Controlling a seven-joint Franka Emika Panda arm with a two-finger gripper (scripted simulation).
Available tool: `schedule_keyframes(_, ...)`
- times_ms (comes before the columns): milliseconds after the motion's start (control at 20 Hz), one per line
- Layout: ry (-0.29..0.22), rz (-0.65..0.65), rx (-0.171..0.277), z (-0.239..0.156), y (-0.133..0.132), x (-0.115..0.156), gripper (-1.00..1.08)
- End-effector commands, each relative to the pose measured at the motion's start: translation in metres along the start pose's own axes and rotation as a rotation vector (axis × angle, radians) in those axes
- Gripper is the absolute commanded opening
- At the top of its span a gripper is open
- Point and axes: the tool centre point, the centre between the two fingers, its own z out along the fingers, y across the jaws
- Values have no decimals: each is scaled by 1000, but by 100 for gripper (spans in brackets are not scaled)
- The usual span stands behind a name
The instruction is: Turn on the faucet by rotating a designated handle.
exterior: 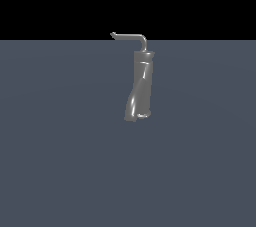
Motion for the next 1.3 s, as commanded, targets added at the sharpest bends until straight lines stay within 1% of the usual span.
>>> schedule_keyframes(0,-3,71,0,8,-10,11,-100)
schedule_keyframes(350,-2,265,-8,31,-38,40,-100)
schedule_keyframes(650,12,431,-19,55,-60,63,-100)
schedule_keyframes(950,37,592,-31,80,-82,85,-100)
schedule_keyframes(1250,74,749,-40,107,-104,104,-100)
